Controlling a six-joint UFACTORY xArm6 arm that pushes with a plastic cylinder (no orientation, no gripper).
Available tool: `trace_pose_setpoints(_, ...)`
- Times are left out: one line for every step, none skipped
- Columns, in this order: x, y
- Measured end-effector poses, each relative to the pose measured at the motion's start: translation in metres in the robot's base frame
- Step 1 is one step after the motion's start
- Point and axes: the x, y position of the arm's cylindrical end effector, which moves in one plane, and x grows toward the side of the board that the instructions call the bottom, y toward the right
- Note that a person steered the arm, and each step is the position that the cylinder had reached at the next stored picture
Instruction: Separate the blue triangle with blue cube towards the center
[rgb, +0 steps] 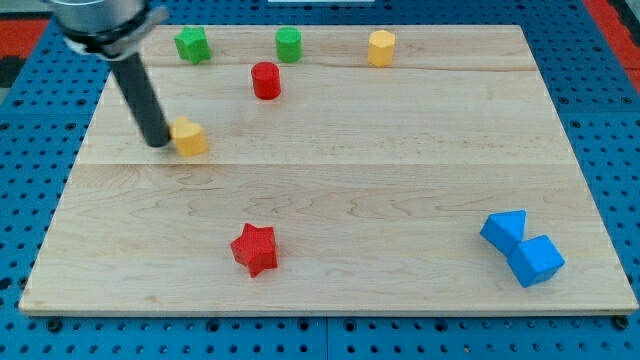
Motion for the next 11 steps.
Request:
trace_pose_setpoints(0.0,0.055)
trace_pose_setpoints(0.049,0.061)
trace_pose_setpoints(0.062,0.166)
trace_pose_setpoints(0.057,0.297)
trace_pose_setpoints(0.092,0.385)
trace_pose_setpoints(0.143,0.462)
trace_pose_setpoints(0.188,0.438)
trace_pose_setpoints(0.157,0.393)
trace_pose_setpoints(0.114,0.329)
trace_pose_setpoints(0.089,0.286)
trace_pose_setpoints(0.06,0.288)
